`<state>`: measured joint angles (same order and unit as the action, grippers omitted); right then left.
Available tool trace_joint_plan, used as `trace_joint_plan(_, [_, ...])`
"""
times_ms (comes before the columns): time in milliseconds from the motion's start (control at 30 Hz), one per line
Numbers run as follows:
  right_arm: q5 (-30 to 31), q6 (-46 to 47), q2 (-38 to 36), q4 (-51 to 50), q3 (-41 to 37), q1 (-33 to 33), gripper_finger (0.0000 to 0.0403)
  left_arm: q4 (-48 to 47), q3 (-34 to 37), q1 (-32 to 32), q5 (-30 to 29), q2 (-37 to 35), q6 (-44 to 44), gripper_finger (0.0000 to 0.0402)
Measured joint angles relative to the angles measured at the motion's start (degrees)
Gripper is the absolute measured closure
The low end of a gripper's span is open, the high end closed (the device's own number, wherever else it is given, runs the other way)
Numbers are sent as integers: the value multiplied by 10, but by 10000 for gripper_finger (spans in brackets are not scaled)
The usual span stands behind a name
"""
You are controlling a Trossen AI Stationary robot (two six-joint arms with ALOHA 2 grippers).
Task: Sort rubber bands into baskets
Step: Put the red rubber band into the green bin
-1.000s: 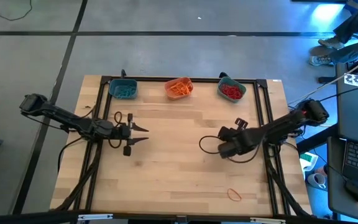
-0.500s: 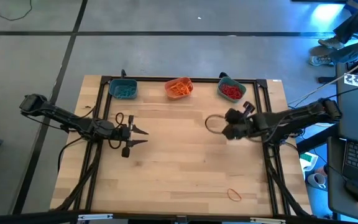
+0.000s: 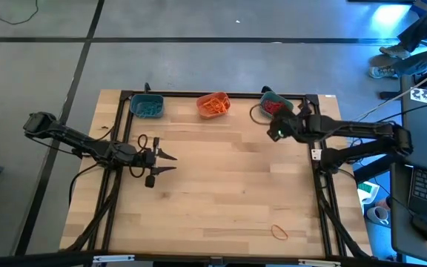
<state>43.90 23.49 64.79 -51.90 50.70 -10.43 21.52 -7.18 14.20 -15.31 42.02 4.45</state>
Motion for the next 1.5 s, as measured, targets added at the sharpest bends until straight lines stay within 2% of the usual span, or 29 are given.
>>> trace_joint_plan(300, [8,-82,4,116,-12,-124,402,0,0,0,0,0,0,258])
trace_joint_plan(533, [-37,-161,10,254,-65,-222,402,0,0,0,-1,0,0,258])
trace_joint_plan(667, [-75,-177,10,315,-79,-268,402,0,0,0,-1,0,2,258])
trace_joint_plan(867, [-125,-196,10,360,-81,-295,402,0,0,0,-5,0,2,258])
trace_joint_plan(1067, [-135,-230,22,352,-81,-294,402,0,0,0,-5,0,-1,258])
trace_joint_plan(1300, [-134,-265,73,355,-81,-315,402,0,0,0,-5,0,-1,258])
trace_joint_plan(1500, [-160,-224,136,355,-81,-331,395,0,0,0,-5,0,-1,258])
